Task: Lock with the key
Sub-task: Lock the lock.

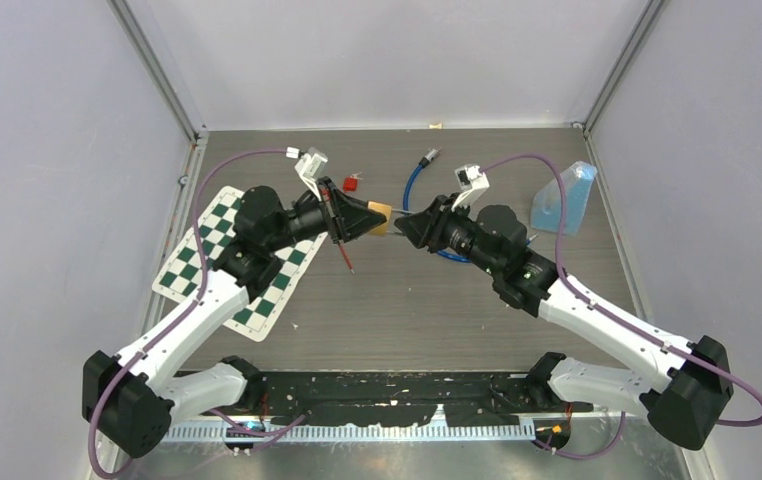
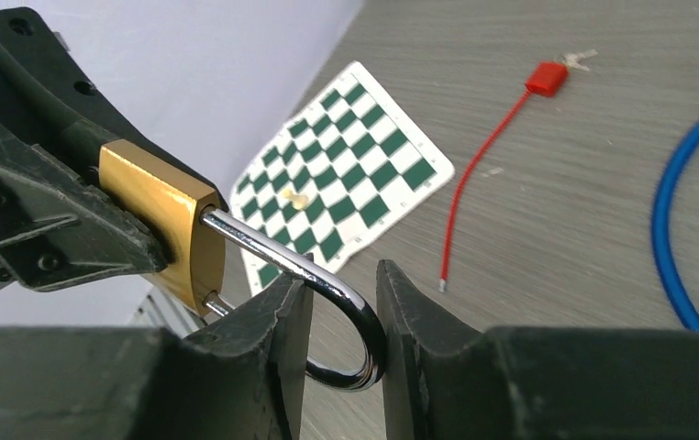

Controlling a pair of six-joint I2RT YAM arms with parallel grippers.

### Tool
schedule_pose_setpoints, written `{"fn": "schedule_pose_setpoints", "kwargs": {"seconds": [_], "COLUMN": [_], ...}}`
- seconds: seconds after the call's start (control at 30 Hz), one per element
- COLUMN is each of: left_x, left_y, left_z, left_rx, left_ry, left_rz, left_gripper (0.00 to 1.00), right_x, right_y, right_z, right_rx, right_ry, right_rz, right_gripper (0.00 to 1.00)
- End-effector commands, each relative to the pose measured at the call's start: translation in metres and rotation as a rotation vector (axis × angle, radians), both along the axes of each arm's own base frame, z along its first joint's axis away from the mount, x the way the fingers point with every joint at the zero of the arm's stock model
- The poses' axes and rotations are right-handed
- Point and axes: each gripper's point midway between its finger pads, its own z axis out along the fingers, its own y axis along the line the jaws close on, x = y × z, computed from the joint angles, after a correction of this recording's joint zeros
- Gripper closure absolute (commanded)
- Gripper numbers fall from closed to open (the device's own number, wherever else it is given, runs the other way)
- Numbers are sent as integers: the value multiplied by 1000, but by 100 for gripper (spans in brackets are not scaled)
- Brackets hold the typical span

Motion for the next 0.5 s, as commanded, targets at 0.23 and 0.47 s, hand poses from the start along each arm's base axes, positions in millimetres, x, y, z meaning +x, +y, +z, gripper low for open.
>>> {"fn": "schedule_pose_setpoints", "kwargs": {"seconds": [0.23,0.47], "left_x": [-104,-100], "left_y": [-48,-41], "left_z": [-31,-40], "left_rx": [41,112], "left_ry": [83,77], "left_rz": [-502,-440], "left_gripper": [100,100], "right_x": [-136,-120], "right_y": [42,37], "right_z": [190,182], "right_rx": [538,463], "right_ry": [-428,-412], "right_rz": [592,488], "right_gripper": [95,95]}}
